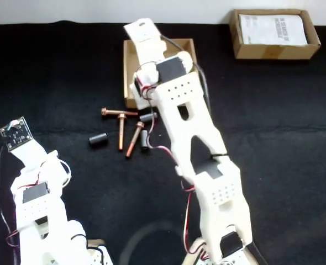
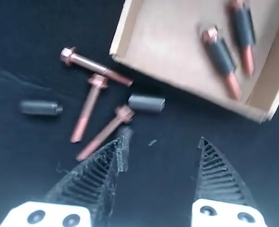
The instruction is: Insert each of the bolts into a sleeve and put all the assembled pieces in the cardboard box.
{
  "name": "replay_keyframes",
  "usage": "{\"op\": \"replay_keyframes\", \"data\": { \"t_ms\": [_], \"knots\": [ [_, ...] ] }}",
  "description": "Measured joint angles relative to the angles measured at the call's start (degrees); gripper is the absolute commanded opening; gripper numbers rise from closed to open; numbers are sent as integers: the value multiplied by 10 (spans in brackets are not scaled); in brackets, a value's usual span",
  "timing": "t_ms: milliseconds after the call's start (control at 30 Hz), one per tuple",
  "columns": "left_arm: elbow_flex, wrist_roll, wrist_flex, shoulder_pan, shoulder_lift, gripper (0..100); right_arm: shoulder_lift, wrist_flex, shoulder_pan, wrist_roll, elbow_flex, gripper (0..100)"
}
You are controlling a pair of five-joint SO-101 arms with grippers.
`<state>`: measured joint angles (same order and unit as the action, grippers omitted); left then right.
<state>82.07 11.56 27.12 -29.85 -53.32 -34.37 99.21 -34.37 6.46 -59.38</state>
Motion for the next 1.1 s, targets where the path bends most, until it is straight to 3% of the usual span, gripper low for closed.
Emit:
{"op": "replay_keyframes", "data": {
  "t_ms": [167, 367, 567, 833, 1100],
  "knots": [
    [3, 0, 0, 0, 0, 27, 69, 11, -16, 121, 70, 212],
    [3, 0, 0, 0, 0, 26, 184, 9, -87, 204, 292, 212],
    [3, 0, 0, 0, 0, 27, 217, -111, -72, 213, 461, 212],
    [12, 0, 0, 0, 1, 27, 218, -345, -42, 200, 624, 212],
    [12, 0, 0, 0, 1, 27, 217, -462, -41, 200, 678, 212]
  ]
}}
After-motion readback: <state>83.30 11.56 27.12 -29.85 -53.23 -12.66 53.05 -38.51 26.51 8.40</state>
